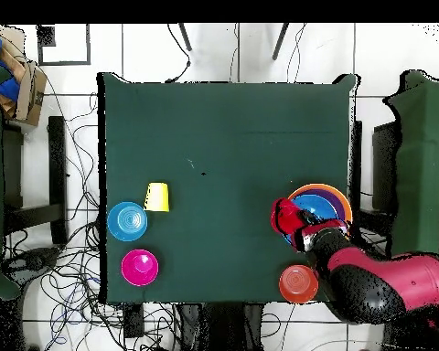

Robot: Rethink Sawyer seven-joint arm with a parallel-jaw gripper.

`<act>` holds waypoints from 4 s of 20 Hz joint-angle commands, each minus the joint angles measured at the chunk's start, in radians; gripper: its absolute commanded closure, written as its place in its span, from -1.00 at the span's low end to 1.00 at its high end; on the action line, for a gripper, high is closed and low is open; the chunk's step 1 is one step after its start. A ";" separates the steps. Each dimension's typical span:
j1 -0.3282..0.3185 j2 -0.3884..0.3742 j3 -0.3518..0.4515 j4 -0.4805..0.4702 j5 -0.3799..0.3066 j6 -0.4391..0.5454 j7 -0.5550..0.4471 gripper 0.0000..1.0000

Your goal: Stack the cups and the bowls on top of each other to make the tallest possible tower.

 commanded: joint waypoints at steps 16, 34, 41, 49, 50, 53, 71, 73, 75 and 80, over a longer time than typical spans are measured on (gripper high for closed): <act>0.015 0.135 -0.020 -0.147 0.005 0.201 -0.422 1.00; -0.145 0.145 -0.016 -0.068 -0.018 0.178 -0.496 1.00; -0.142 0.128 -0.026 -0.016 -0.077 0.112 -0.430 1.00; -0.089 -0.027 -0.011 0.080 -0.139 -0.001 -0.220 1.00; -0.081 -0.045 -0.015 0.092 -0.143 -0.017 -0.192 1.00; -0.044 -0.105 -0.035 0.127 -0.165 -0.076 -0.114 1.00; 0.083 -0.142 -0.231 0.156 -0.149 -0.254 -0.079 1.00; 0.059 -0.125 -0.219 0.158 -0.127 -0.247 -0.110 1.00; 0.020 -0.092 -0.191 0.156 -0.102 -0.228 -0.153 1.00; -0.021 -0.028 -0.171 0.133 -0.090 -0.190 -0.214 1.00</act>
